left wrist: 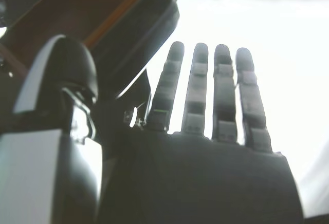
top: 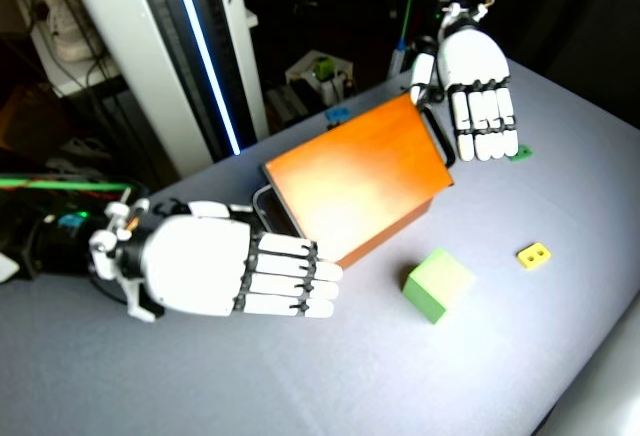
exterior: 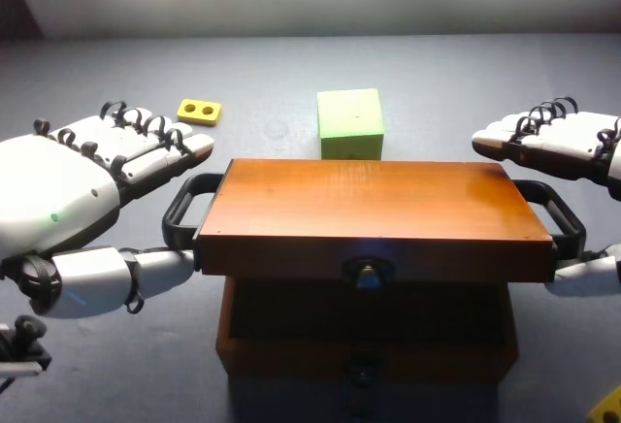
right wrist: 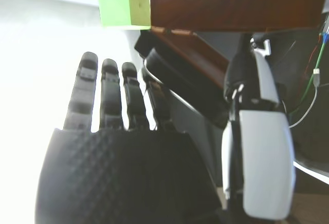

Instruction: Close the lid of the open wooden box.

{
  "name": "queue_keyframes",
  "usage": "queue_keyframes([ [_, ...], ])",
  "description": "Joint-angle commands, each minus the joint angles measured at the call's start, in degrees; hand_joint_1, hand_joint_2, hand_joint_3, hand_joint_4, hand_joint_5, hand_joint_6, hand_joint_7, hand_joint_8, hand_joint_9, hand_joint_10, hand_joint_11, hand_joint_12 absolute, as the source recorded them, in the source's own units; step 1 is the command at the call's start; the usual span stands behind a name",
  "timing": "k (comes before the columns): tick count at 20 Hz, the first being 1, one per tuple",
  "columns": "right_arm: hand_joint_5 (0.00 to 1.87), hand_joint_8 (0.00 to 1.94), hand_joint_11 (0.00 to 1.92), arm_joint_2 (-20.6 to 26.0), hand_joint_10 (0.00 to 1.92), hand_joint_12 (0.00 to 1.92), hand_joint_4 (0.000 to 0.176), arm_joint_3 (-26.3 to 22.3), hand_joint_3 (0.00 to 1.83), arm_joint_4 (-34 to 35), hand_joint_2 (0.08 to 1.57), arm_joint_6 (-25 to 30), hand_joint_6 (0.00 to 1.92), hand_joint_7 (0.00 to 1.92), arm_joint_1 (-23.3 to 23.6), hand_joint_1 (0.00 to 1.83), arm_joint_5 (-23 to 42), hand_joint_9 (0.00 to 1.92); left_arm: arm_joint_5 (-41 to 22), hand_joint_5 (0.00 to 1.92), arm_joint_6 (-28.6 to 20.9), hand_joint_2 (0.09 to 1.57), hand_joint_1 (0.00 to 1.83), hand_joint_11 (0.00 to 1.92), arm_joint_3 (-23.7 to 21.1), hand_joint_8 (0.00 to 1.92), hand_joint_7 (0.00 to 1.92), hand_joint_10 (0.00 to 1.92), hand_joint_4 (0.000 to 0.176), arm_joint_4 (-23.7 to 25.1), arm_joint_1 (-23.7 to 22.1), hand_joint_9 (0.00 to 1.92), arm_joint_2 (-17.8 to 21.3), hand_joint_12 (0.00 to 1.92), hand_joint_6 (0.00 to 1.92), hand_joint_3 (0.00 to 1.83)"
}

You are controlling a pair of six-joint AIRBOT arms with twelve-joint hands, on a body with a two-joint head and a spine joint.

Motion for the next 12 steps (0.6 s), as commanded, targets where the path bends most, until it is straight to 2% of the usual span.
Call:
queue_keyframes([
  [1,0.0,0.0,0.0,0.8,0.0,0.0,0.099,-0.1,0.0,2.3,1.01,0.3,0.0,0.0,0.2,0.73,7.4,0.0,-8.4,0.0,-0.5,1.36,0.0,0.03,-0.1,0.0,0.0,0.0,0.0,-0.7,-0.2,0.01,0.0,0.05,0.0,0.01],
  [2,0.0,0.0,0.0,1.6,0.0,0.0,0.099,-0.4,0.0,2.3,1.01,0.3,0.0,0.0,0.2,0.73,7.4,0.0,-8.4,0.0,-0.5,1.36,0.0,0.03,-0.2,0.0,0.0,0.0,0.0,-0.8,0.1,0.01,-0.3,0.05,0.0,0.01],
  [3,0.0,0.0,0.0,2.7,0.0,0.0,0.139,-0.9,0.0,2.0,0.95,0.3,0.0,0.0,-0.1,0.79,7.5,0.0,-8.2,0.0,-0.5,1.39,0.0,0.06,-0.2,0.0,0.0,0.01,0.0,-0.8,0.5,0.02,-0.6,0.06,0.0,0.02],
  [4,0.0,0.0,0.0,3.6,0.0,0.0,0.139,-1.4,0.0,1.7,0.95,0.3,0.0,0.0,-0.3,0.79,7.5,0.0,-7.9,0.0,-0.6,1.39,0.0,0.06,-0.1,0.0,0.0,0.01,0.0,-0.8,0.6,0.02,-0.7,0.06,0.0,0.02],
  [5,0.0,0.0,0.0,5.0,0.0,0.0,0.162,-2.2,0.0,1.0,0.92,0.3,0.0,0.0,-0.7,0.82,7.5,0.0,-7.6,0.0,-0.6,1.38,0.0,0.05,-0.1,0.0,0.0,0.01,0.0,-0.9,0.7,0.02,-0.9,0.06,0.0,0.01],
  [6,0.0,0.0,0.0,6.0,0.0,0.0,0.162,-2.8,0.0,0.6,0.92,0.3,0.0,0.0,-1.1,0.82,7.5,0.0,-7.4,0.0,-0.6,1.38,0.0,0.05,0.0,0.0,0.0,0.01,0.0,-0.9,0.7,0.02,-1.0,0.06,0.0,0.01],
  [8,0.0,0.0,0.0,7.7,0.0,0.0,0.173,-3.8,0.0,0.3,0.91,0.3,0.0,0.0,-1.9,0.87,7.5,0.0,-7.3,0.0,-0.6,1.39,0.0,0.03,0.1,0.0,0.0,0.0,0.0,-1.0,0.7,0.02,-1.1,0.06,0.0,0.01],
  [9,0.0,0.0,0.0,8.8,0.0,0.0,0.165,-4.3,0.0,0.3,0.9,0.3,0.0,0.0,-2.9,0.9,7.5,0.0,-7.3,0.0,-0.6,1.37,0.0,0.02,0.1,0.0,0.0,0.0,0.0,-1.1,0.7,0.01,-1.2,0.05,0.0,0.0],
  [10,0.0,0.0,0.0,9.1,0.0,0.0,0.174,-4.5,0.0,0.5,0.91,0.3,0.0,0.0,-3.1,0.86,7.5,0.0,-7.3,0.0,-0.6,1.38,0.0,0.02,0.2,0.0,0.0,0.0,0.0,-1.1,0.7,0.0,-1.3,0.05,0.0,0.01],
  [12,0.0,0.0,0.0,9.4,0.0,0.0,0.17,-4.5,0.0,0.9,0.91,0.3,0.0,0.0,-3.3,0.83,7.5,0.0,-7.2,0.0,-0.6,1.38,0.0,0.02,0.1,0.0,0.0,0.0,0.0,-1.2,0.8,0.01,-1.5,0.05,0.0,0.01],
])
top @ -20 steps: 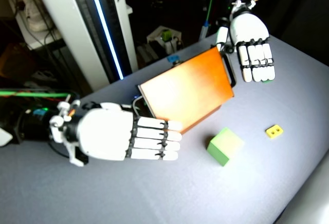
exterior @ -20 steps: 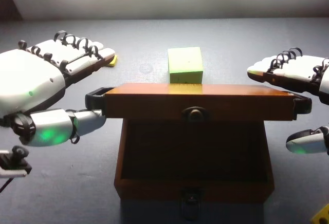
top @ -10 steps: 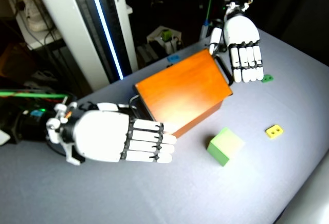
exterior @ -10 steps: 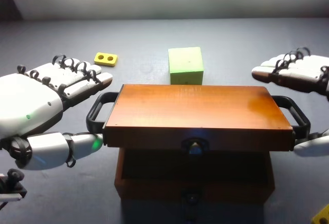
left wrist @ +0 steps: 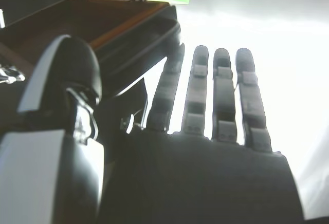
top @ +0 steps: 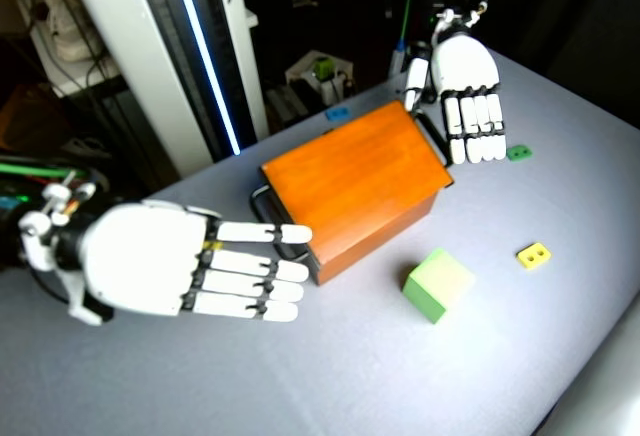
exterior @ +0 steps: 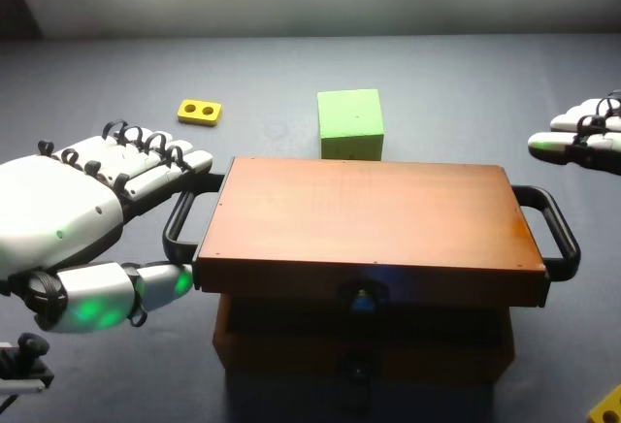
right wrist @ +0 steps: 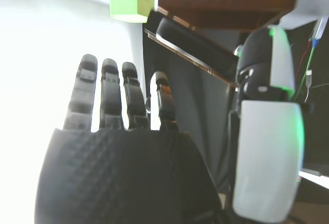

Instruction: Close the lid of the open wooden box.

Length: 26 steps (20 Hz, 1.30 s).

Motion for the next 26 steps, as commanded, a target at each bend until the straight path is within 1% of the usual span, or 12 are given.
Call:
queue_keyframes([
  [1,0.0,0.0,0.0,0.1,0.0,0.0,0.173,0.0,0.0,2.5,0.91,0.0,0.0,0.0,0.4,0.82,6.4,0.0,-7.5,0.0,-0.9,1.4,0.0,0.03,0.1,0.0,0.0,0.0,0.0,-0.3,-0.1,0.01,-0.5,0.06,0.0,0.01],
  [2,0.0,0.0,0.0,0.1,0.0,0.0,0.169,0.0,0.0,2.9,0.91,-0.1,0.0,0.0,0.4,0.8,6.9,0.0,-7.5,0.01,-1.5,1.41,0.0,0.05,0.1,0.0,0.0,0.01,0.0,-0.2,0.3,0.02,-0.6,0.07,0.0,0.02],
  [3,0.0,0.0,0.0,0.1,0.0,0.0,0.174,0.0,0.0,3.1,0.91,-0.1,0.0,0.0,0.4,0.79,7.1,0.0,-7.4,0.01,-1.7,1.41,0.0,0.05,0.1,0.0,0.0,0.01,0.0,-0.1,0.5,0.02,-0.6,0.07,0.0,0.01],
  [5,0.0,0.0,0.0,0.1,0.0,0.0,0.174,0.0,0.0,3.8,0.91,-0.4,0.0,0.0,0.4,0.78,7.7,0.0,-7.4,0.01,-2.3,1.41,0.0,0.05,0.1,0.0,0.0,0.01,0.0,0.3,0.9,0.02,-0.4,0.07,0.0,0.01],
  [9,0.0,0.0,0.0,0.1,0.0,0.0,0.176,0.1,0.0,5.2,0.93,-1.4,0.0,0.0,0.4,0.83,9.0,0.0,-7.4,0.01,-3.2,1.4,0.0,0.04,-0.4,0.01,0.02,0.01,0.0,0.8,2.1,0.04,0.0,0.08,0.0,0.0],
  [12,0.0,0.0,0.0,0.1,0.0,0.0,0.176,0.1,0.01,5.4,0.95,-1.4,0.0,0.0,0.4,0.79,9.1,0.0,-7.4,0.01,-3.9,1.38,0.0,0.02,-0.8,0.0,0.01,0.0,0.0,1.1,3.2,0.02,-0.2,0.07,0.0,0.0],
  [17,0.0,0.0,0.0,-0.1,0.0,0.0,0.176,0.2,0.01,5.6,0.96,-1.5,0.0,0.0,0.4,0.81,9.2,0.0,-7.4,0.03,-4.9,1.37,0.0,0.02,-1.6,0.0,0.01,0.0,0.0,1.8,4.7,0.01,-0.1,0.07,0.01,0.0],
  [18,0.0,0.0,0.0,-0.1,0.0,0.0,0.176,0.2,0.0,5.6,0.96,-1.5,0.0,0.0,0.4,0.81,9.2,0.0,-7.6,0.01,-5.1,1.37,0.0,0.0,-1.6,0.0,0.0,0.0,0.0,1.8,4.9,0.0,0.0,0.04,0.0,0.0],
  [23,0.0,0.0,0.0,-0.2,0.0,0.0,0.176,0.2,0.0,5.6,0.95,-1.5,0.0,0.0,0.4,0.78,9.2,0.0,-8.1,0.01,-5.2,1.36,0.0,0.0,-2.0,0.0,0.0,0.0,0.0,1.8,5.2,0.0,0.2,0.02,0.0,0.0],
  [26,0.0,0.0,0.0,-0.3,0.0,0.0,0.176,0.2,0.0,5.6,0.95,-1.5,0.0,0.0,0.4,0.8,9.2,0.0,-8.3,0.0,-5.8,1.35,0.0,0.02,-2.3,0.0,0.0,0.0,0.0,1.8,6.0,0.0,0.4,0.02,0.0,0.0],
])
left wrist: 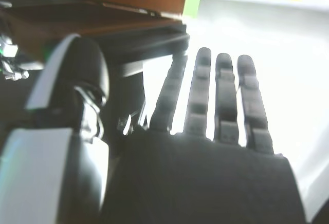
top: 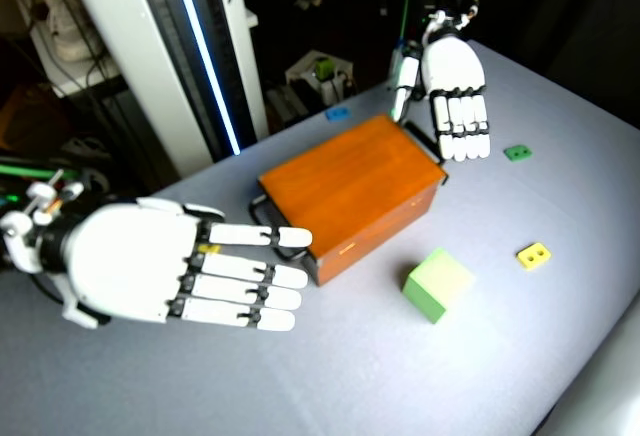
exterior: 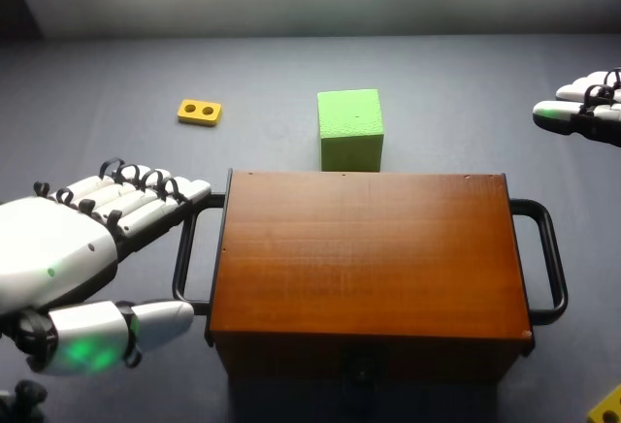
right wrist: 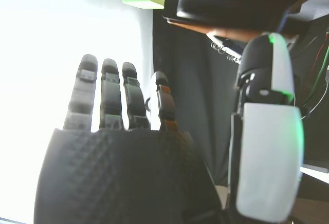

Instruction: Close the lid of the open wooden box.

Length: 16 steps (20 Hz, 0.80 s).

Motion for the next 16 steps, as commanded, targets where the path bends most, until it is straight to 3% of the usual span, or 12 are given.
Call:
queue_keyframes([
  [1,0.0,0.0,0.0,-0.1,0.0,0.0,0.176,0.1,0.0,2.2,0.95,0.0,0.0,0.0,0.4,0.8,6.4,0.0,-5.0,0.0,-0.2,1.35,0.0,0.02,-0.4,0.0,0.0,0.0,0.0,0.5,0.5,0.0,0.4,0.02,0.0,0.0],
  [4,0.0,0.0,0.0,-0.1,0.0,0.0,0.176,0.1,0.0,2.2,0.95,0.0,0.0,0.0,0.4,0.78,6.6,0.0,-7.0,0.0,-0.2,1.37,0.0,0.01,-0.6,0.0,0.0,0.0,0.0,-0.5,1.4,0.0,1.0,0.02,0.0,0.0],
  [7,0.0,0.0,0.0,0.1,0.0,0.0,0.176,-0.1,0.0,2.6,0.96,0.0,0.0,0.0,0.4,0.79,9.2,0.0,-13.4,0.0,-0.2,1.37,0.0,0.05,-0.5,0.0,0.0,0.0,0.0,-2.2,1.0,0.01,2.4,0.04,0.0,0.0],
  [8,0.0,0.0,0.0,0.1,0.0,0.0,0.176,-0.1,0.01,3.1,0.98,0.0,0.0,0.0,0.4,0.72,10.7,0.0,-16.5,0.01,-0.2,1.36,0.0,0.07,-0.4,0.01,0.02,0.01,0.0,-3.0,0.7,0.04,2.8,0.04,0.0,0.0],
  [9,0.0,0.0,0.0,0.1,0.0,0.0,0.159,-0.1,0.02,3.8,1.01,-0.3,0.0,0.0,0.4,0.63,12.5,0.0,-19.5,0.01,0.0,1.35,0.0,0.05,-0.3,0.01,0.02,0.01,0.0,-3.8,0.3,0.03,3.0,0.04,0.0,0.0],
  [10,0.0,0.0,0.0,0.1,0.0,0.0,0.17,-0.2,0.04,4.8,1.06,-0.9,0.0,0.0,0.4,0.44,14.4,0.0,-22.4,0.06,0.0,1.32,0.0,0.01,-0.1,0.01,0.08,0.0,0.0,-4.7,-0.3,0.09,3.0,0.28,0.01,0.0],
  [14,0.0,0.0,0.0,-0.9,0.0,0.0,0.176,-0.4,0.03,9.3,1.15,-3.8,0.0,0.0,0.4,0.31,23.7,0.0,-29.1,0.02,-1.4,1.42,0.05,0.0,2.3,0.0,0.0,0.0,0.0,-6.0,-3.4,0.01,2.2,0.16,0.0,0.02],
  [15,0.0,0.0,0.0,-1.5,0.0,0.0,0.13,-0.4,0.02,10.7,1.2,-4.9,0.0,0.0,0.4,0.3,27.1,0.0,-31.2,0.04,-2.7,1.42,0.1,0.0,3.0,0.0,0.0,0.0,0.0,-5.8,-3.9,0.0,1.9,0.03,0.01,0.01],
  [16,0.01,0.0,0.02,-2.1,0.0,0.01,0.101,-0.4,0.0,12.0,1.2,-6.0,0.0,0.0,0.8,0.5,30.1,0.0,-33.8,0.03,-3.2,1.4,0.05,0.0,3.3,0.0,0.0,0.0,0.0,-5.7,-4.4,0.0,1.9,0.01,0.0,0.0],
])
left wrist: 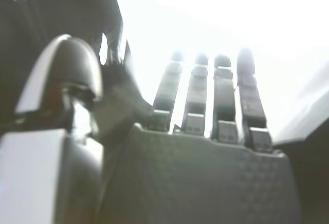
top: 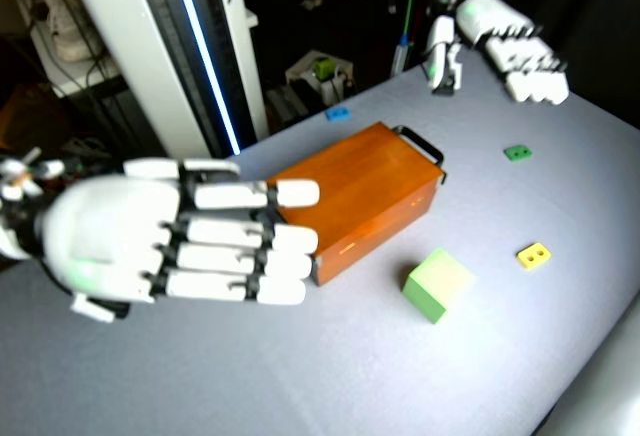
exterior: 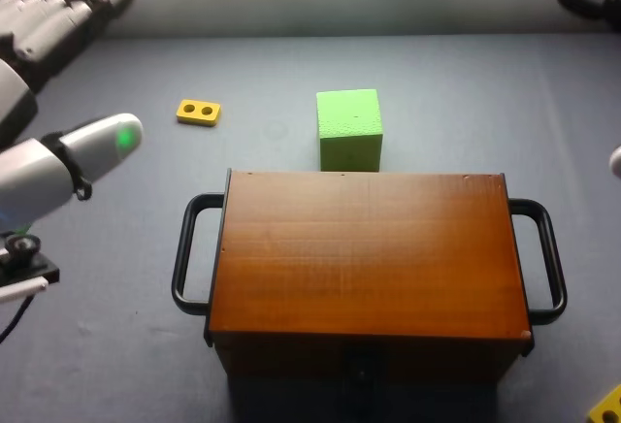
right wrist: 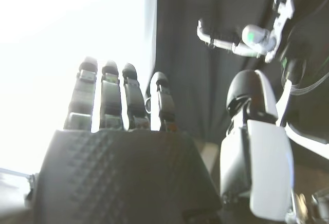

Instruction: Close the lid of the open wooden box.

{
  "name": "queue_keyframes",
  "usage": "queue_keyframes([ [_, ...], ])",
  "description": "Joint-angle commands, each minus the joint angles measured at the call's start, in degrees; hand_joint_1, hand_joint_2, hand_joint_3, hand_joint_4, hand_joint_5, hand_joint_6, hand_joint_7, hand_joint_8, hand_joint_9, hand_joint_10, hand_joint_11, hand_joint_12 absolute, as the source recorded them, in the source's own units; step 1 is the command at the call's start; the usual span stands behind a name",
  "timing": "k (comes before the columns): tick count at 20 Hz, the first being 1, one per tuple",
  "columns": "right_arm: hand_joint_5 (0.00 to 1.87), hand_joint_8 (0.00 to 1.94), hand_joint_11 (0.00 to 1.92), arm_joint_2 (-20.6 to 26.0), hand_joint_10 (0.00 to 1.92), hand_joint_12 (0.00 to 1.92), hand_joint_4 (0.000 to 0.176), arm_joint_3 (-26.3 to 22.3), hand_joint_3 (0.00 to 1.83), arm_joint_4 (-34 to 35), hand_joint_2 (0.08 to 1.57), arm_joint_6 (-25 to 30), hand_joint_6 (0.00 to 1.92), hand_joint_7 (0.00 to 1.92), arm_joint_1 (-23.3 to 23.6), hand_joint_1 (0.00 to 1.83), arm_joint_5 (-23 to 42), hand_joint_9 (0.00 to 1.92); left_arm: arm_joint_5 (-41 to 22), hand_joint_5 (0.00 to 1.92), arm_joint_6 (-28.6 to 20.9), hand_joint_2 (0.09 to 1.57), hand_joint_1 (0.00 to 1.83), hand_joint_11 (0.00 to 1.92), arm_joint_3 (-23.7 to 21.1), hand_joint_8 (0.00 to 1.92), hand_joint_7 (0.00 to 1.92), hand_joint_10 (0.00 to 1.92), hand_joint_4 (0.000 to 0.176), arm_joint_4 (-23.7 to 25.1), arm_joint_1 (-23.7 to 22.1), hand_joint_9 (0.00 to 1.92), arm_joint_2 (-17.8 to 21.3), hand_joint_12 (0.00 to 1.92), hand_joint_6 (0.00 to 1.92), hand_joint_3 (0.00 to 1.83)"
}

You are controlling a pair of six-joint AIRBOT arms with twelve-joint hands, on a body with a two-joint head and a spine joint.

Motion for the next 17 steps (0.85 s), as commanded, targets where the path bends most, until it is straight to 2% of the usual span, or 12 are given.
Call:
queue_keyframes([
  [1,0.03,0.0,0.08,-0.2,0.01,0.03,0.09,-0.1,0.0,2.9,1.2,-0.5,0.01,0.01,1.1,0.53,10.8,0.02,-11.5,0.01,-0.3,1.37,0.01,0.0,0.2,0.0,0.0,0.0,0.0,0.2,-1.0,0.0,0.0,0.0,0.0,0.0],
  [5,0.11,0.0,0.25,-0.2,0.0,0.05,0.065,-0.8,0.0,5.7,1.2,-1.6,0.0,0.17,1.2,0.62,18.1,0.18,-20.2,0.09,-1.2,1.38,0.0,0.06,-0.6,0.01,0.17,0.02,0.0,-1.4,0.2,0.13,0.7,0.03,0.01,0.01],
  [6,0.14,0.01,0.3,-0.6,0.01,0.05,0.086,-0.6,0.0,6.5,1.13,-2.2,0.0,0.3,1.3,0.83,20.0,0.31,-22.0,0.12,-2.5,1.43,0.0,0.12,-0.2,0.01,0.26,0.02,0.0,-1.6,0.6,0.23,0.8,0.06,0.01,0.01],
  [8,0.47,0.0,0.32,-1.8,0.0,0.02,0.034,0.1,0.0,7.3,1.12,-2.3,0.01,0.33,1.9,0.92,23.8,0.3,-23.5,0.33,-4.1,1.51,0.0,0.09,0.1,0.0,0.28,0.0,0.0,-1.6,0.7,0.24,0.5,0.06,0.03,0.01],
  [9,0.43,0.0,0.32,-1.9,0.0,0.02,0.058,-0.5,0.0,7.6,1.13,-2.4,0.0,0.26,3.3,0.89,24.4,0.21,-23.6,0.52,-4.3,1.47,0.0,0.02,0.2,0.0,0.27,0.0,0.0,-1.4,0.3,0.19,0.3,0.01,0.33,0.02],
  [11,0.4,0.0,0.19,-1.9,0.0,0.01,0.094,-1.5,0.0,5.2,1.1,-5.5,0.0,0.28,7.8,0.9,24.4,0.22,-23.6,0.19,-4.3,1.54,0.14,0.0,0.5,0.0,0.09,0.0,0.052,0.1,-1.2,0.03,0.5,0.0,0.21,0.03],
  [12,0.43,0.01,0.19,-1.9,0.01,0.0,0.03,-1.9,0.0,4.2,1.07,-6.7,0.01,0.37,9.3,1.0,24.4,0.31,-23.6,0.06,-4.0,1.48,0.32,0.0,0.7,0.0,0.02,0.0,0.151,1.0,-2.5,0.0,0.5,0.0,0.05,0.0],
  [13,0.64,0.01,0.27,-1.9,0.02,0.04,0.0,-2.2,0.0,3.6,1.03,-7.6,0.02,0.47,10.2,1.06,24.4,0.42,-23.6,0.25,-3.2,1.44,0.36,0.0,0.9,0.01,0.09,0.0,0.131,2.1,-4.7,0.04,0.5,0.0,0.04,0.0],
  [14,0.9,0.01,0.36,-1.9,0.01,0.09,0.0,-2.3,0.0,3.4,0.99,-7.8,0.03,0.54,10.6,1.21,24.4,0.49,-23.6,0.4,-3.3,1.5,0.27,0.05,1.1,0.01,0.16,0.01,0.038,2.6,-5.9,0.1,0.5,0.04,0.03,0.0],
  [15,1.15,0.0,0.37,-1.9,0.01,0.11,0.0,-2.5,0.0,3.0,1.01,-7.7,0.45,0.54,10.9,1.19,24.4,0.47,-23.6,0.53,-4.7,1.49,0.29,0.05,1.3,0.01,0.23,0.01,0.014,2.8,-7.5,0.14,0.6,0.05,0.07,0.0],
  [16,1.09,0.0,0.2,-0.4,0.01,0.48,0.036,-3.8,0.0,2.3,1.06,-7.4,0.74,0.52,12.2,1.1,24.5,0.4,-23.6,0.52,-5.3,1.54,0.19,0.06,1.3,0.01,0.27,0.01,0.0,3.7,-9.4,0.15,0.6,0.07,0.06,0.01],
  [17,0.98,0.01,0.12,0.9,0.01,0.79,0.1,-4.9,0.0,2.7,1.11,-7.2,0.97,0.6,12.6,1.04,24.5,0.44,-23.6,0.35,-6.2,1.54,0.42,0.28,1.2,0.11,0.6,0.25,0.122,3.9,-10.0,0.62,0.4,0.97,1.55,0.0],
])
